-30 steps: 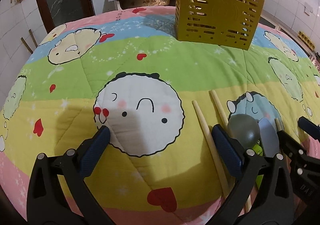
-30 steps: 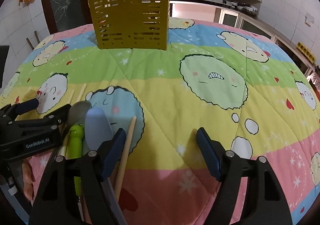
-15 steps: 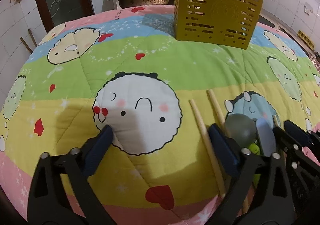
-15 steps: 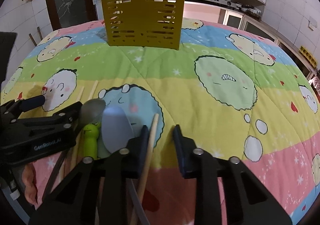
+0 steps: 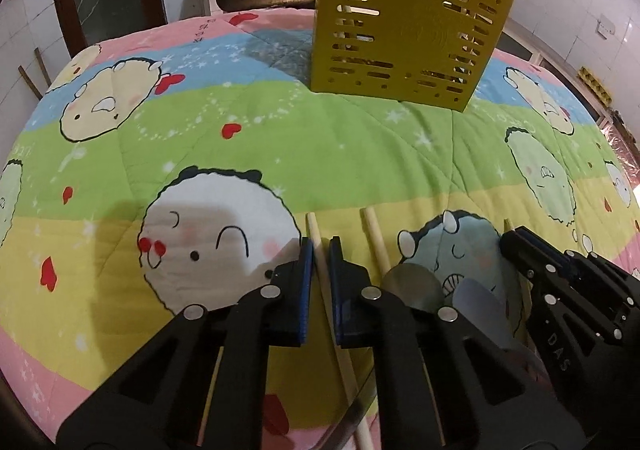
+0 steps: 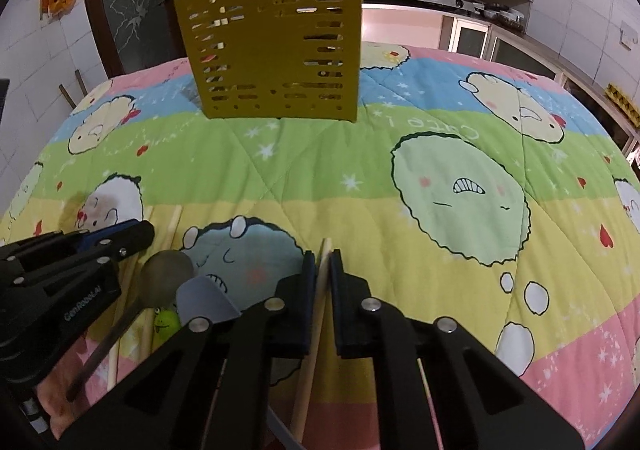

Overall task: Organize utensils
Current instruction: 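Close the right tool on a chopstick while the left tool grasps the other, then lift both held chopsticks and carry them above the caddy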

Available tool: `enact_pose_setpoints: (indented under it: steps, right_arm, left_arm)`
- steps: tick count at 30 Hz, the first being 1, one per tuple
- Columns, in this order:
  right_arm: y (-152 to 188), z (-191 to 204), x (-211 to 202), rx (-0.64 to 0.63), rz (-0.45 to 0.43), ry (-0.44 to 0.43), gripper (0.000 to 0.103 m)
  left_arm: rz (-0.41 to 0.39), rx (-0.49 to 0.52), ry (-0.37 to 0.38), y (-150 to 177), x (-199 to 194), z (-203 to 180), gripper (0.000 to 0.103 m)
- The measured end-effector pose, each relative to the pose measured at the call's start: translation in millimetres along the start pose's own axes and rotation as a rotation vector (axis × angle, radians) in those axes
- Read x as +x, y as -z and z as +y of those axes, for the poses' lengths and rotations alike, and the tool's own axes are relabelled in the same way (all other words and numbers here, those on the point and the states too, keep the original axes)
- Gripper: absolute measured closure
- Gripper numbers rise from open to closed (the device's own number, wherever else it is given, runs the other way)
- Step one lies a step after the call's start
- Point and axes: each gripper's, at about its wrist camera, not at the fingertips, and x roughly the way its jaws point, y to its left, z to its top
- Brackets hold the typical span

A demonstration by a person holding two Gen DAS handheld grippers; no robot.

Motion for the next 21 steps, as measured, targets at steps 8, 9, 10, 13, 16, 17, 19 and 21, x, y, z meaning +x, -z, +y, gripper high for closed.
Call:
enact_pose_setpoints:
  steps: [8,9,10,13,16,17,19,21]
  right_arm:
    - [-4.3,-12.1,-6.8,0.032,-0.031,-0.006,0.095]
    - [-5.7,-13.6,-9.8,0.036,-0.041,-0.006,0.095]
    - [-6.9,-14.8,-11.3,0.038,-0.046,-0.007,0.095]
    - [-12.0,-18.3,-19.3,0.046,-0.074,-0.009,0.096]
    - [-19.2,-20.1,-31.5,0.047,-0.123,-0.009,0.097]
    - [-21.5,-21.0,-35.3,0.046,-0.138,-0.01,0.097]
    - [-25.8,-22.7,-42.0,0.052,-0.161,-0.015,0.097]
    - [-31.3,-24.5,-51.0,0.056,-0.194,-0.03,0.097]
  left_arm:
    - [-0.037,-0.015,0.0,-2.7,-6.1,3.6,0.096]
    - [-0.047,-0.014,-0.003,-3.7,-8.0,3.8,0.097]
    - [-0.059,-0.014,-0.004,-4.8,-11.1,3.9,0.097]
    - [-0.092,-0.015,-0.01,-8.4,-21.0,4.7,0.098]
    - [-0.129,-0.011,-0.014,-12.5,-33.3,4.4,0.098]
    - [-0.145,-0.009,-0.017,-13.7,-38.0,3.9,0.098]
    - [-0.176,-0.001,-0.026,-15.7,-46.6,2.6,0.098]
    - [-0.214,0.009,-0.038,-18.4,-57.3,0.5,0.099]
